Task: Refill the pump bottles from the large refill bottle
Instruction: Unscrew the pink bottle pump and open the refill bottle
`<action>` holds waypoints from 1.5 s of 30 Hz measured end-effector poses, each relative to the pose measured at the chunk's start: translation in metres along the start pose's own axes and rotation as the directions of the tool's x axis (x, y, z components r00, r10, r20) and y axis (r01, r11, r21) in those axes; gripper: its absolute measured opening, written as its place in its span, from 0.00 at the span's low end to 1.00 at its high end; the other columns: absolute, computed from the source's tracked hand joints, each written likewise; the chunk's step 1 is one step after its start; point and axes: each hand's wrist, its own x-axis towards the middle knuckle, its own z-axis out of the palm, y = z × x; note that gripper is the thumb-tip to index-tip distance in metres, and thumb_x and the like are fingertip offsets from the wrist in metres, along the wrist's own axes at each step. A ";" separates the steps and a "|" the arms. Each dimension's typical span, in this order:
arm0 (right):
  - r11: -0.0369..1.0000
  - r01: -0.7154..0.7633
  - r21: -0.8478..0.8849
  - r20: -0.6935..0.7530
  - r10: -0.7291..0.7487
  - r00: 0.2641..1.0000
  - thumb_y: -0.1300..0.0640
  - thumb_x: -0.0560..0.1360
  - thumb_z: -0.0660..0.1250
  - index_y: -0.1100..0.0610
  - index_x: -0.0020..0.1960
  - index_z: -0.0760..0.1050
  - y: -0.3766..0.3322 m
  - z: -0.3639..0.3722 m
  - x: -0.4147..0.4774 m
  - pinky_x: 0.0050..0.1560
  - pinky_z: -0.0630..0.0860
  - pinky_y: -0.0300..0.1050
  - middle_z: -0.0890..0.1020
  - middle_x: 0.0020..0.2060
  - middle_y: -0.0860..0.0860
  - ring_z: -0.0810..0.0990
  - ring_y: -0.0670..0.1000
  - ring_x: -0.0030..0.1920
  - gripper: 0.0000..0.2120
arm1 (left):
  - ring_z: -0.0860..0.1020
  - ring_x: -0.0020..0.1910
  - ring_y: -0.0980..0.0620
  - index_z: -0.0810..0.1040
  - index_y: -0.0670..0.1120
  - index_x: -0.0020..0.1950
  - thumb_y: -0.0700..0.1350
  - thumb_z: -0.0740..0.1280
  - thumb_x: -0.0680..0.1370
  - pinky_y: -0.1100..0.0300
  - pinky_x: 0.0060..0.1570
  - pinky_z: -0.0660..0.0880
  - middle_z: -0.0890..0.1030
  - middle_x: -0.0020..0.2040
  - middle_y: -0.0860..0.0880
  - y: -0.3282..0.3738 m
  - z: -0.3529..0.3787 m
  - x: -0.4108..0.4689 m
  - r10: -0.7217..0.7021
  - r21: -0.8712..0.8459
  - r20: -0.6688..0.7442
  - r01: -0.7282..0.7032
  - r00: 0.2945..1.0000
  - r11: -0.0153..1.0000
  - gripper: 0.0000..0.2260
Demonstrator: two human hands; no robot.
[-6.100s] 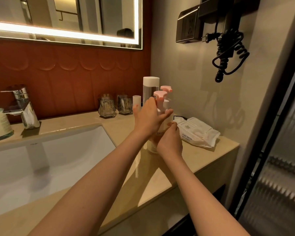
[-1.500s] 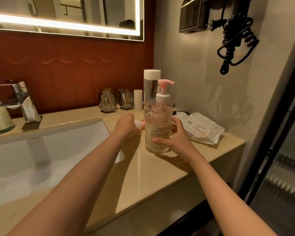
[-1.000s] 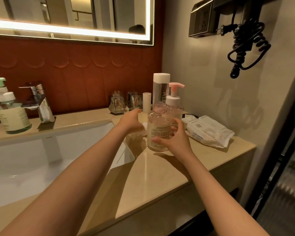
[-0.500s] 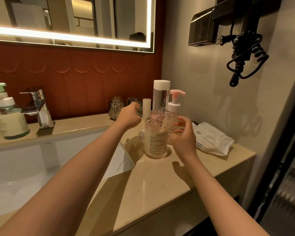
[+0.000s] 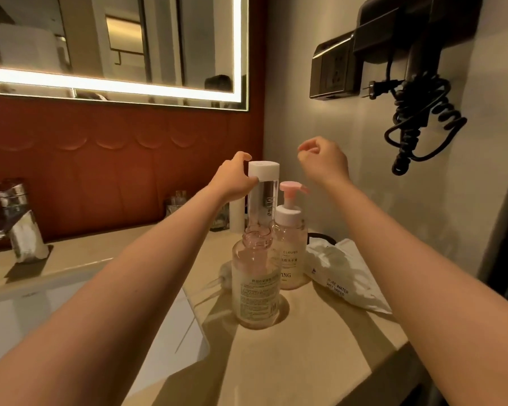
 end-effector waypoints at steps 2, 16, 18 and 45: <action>0.997 -0.069 -0.033 0.141 0.073 0.987 0.57 0.77 0.60 0.56 0.60 0.75 -0.008 0.004 0.017 0.47 0.67 0.40 0.77 0.56 0.52 0.71 0.49 0.50 0.13 | 0.70 0.65 0.45 0.58 0.43 0.73 0.43 0.67 0.77 0.59 0.54 0.70 0.68 0.69 0.41 -0.001 0.006 0.008 -0.016 -0.019 0.018 0.016 1.000 1.000 0.28; 0.947 -0.253 -0.197 0.618 0.321 0.718 0.47 0.77 0.62 0.56 0.74 0.58 0.021 0.055 0.087 0.59 0.70 0.52 0.70 0.66 0.58 0.71 0.58 0.64 0.30 | 0.74 0.59 0.49 0.67 0.44 0.68 0.57 0.77 0.63 0.58 0.54 0.74 0.75 0.63 0.46 -0.049 0.060 0.065 -0.183 -0.164 0.227 0.223 0.956 0.961 0.39; 0.953 -0.258 -0.161 0.648 0.299 0.700 0.45 0.75 0.63 0.56 0.73 0.59 0.028 0.057 0.091 0.57 0.71 0.50 0.71 0.64 0.58 0.72 0.58 0.63 0.31 | 0.77 0.52 0.51 0.75 0.44 0.60 0.54 0.77 0.65 0.63 0.42 0.74 0.79 0.54 0.47 -0.054 0.066 0.066 -0.164 -0.184 0.198 0.201 0.966 0.962 0.28; 0.970 0.066 0.232 0.413 -0.160 0.897 0.46 0.70 0.72 0.59 0.66 0.66 -0.123 0.006 -0.001 0.56 0.75 0.48 0.77 0.59 0.54 0.79 0.52 0.51 0.31 | 0.76 0.48 0.55 0.80 0.50 0.55 0.60 0.74 0.64 0.68 0.39 0.68 0.81 0.51 0.52 0.005 -0.096 -0.036 0.044 -0.023 -0.380 -0.058 0.924 0.998 0.24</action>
